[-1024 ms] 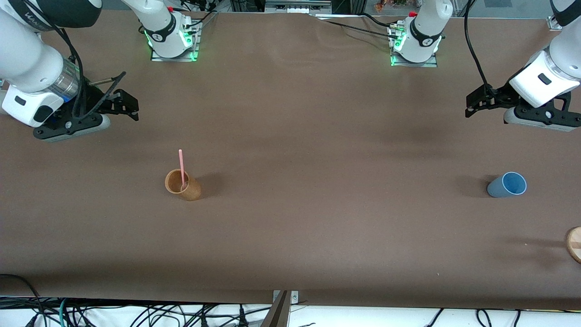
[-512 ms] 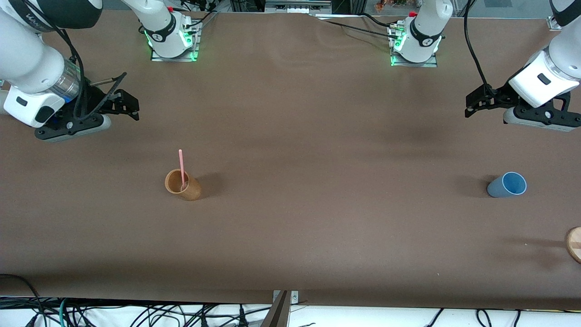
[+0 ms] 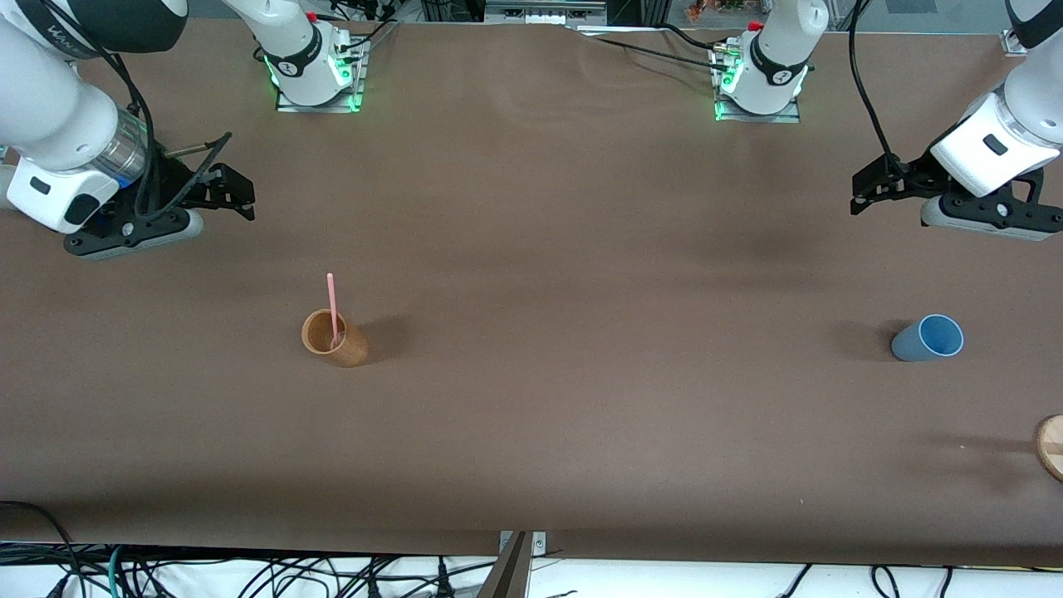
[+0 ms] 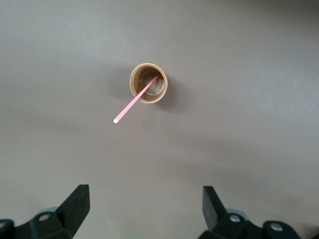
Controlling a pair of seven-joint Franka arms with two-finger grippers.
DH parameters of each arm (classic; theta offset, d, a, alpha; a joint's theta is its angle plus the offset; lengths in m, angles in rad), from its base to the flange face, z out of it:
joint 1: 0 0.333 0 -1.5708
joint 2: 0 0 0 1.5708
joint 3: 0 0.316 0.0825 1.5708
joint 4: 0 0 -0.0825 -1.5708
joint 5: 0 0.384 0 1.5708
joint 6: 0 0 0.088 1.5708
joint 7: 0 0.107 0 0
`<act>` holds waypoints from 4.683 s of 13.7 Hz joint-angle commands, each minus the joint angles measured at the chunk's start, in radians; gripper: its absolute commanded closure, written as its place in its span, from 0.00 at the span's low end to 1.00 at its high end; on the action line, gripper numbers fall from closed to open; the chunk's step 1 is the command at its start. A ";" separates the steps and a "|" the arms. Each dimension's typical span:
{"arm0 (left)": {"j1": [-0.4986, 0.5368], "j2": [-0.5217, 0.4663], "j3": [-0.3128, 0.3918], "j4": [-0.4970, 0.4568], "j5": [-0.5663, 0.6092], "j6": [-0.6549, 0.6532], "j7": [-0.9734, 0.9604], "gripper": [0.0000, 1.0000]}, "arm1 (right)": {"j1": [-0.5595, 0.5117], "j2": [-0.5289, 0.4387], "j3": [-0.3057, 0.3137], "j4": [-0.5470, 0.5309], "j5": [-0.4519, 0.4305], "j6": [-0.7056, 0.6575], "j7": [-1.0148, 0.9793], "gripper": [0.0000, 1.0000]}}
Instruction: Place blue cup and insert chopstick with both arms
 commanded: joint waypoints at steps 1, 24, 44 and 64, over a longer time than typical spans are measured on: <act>0.001 0.015 -0.002 0.030 0.005 -0.028 0.001 0.00 | -0.008 -0.004 0.002 -0.001 0.011 -0.001 -0.017 0.00; 0.117 0.188 0.002 0.101 0.028 -0.051 0.265 0.00 | -0.008 0.022 0.002 -0.025 0.012 0.008 -0.015 0.00; 0.424 0.656 -0.004 0.033 0.160 0.658 1.120 0.95 | 0.063 0.384 0.033 -0.061 0.009 0.324 0.091 0.56; 0.058 0.662 -0.544 0.164 0.128 0.351 -0.290 1.00 | 0.061 0.358 0.013 0.287 0.012 -0.218 0.077 1.00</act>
